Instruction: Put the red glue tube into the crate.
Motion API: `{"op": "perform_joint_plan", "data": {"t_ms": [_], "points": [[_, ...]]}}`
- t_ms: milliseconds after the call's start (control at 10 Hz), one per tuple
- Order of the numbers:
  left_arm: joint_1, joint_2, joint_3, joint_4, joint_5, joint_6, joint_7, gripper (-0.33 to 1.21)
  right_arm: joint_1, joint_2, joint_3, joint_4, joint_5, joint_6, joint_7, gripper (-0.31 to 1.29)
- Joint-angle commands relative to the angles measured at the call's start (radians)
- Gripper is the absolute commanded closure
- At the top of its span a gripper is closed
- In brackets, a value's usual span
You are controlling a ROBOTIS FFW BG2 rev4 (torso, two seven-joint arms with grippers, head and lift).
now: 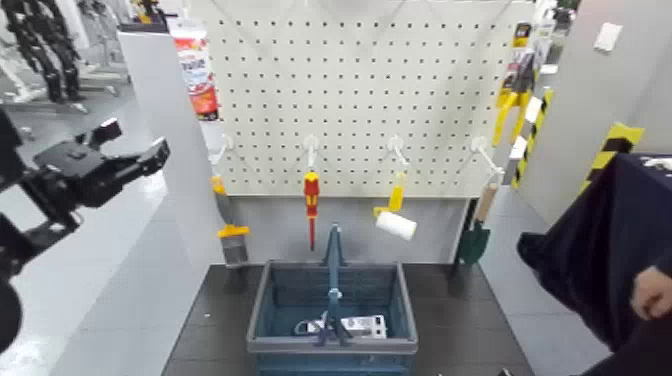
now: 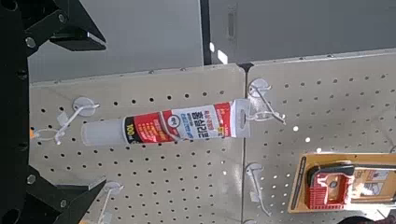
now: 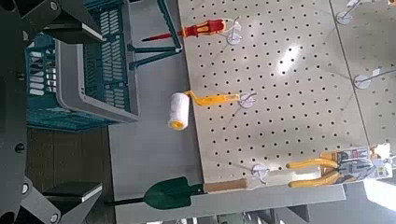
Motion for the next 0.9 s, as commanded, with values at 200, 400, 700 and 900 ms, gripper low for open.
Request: {"op": "perform_joint_plan", "data": {"t_ms": [200,400,700,900], "points": [[-0.123,0.032,-0.018,0.147,0.013,0.007,-0.069,0.28,-0.011,-0.001,-0.004,0.005,-0.009,0.009,0.018,0.18],[-0.184,0.038,-0.046,0.233,0.012,0.001,-0.110,0.30,-0.018,-0.001,-0.004,0.009,-0.015,0.012,0.022,0.18],[-0.283,0.049,-0.107,0.345,0.004,-0.014,-0.168,0.31,-0.021,0.001,-0.004,0.014,-0.023,0.015,0.032,0.18],[-0.344,0.050,-0.153,0.420,0.003,-0.039,-0.202,0.33,-0.024,0.001,-0.006,0.014,-0.024,0.019,0.037,0.18]]}}
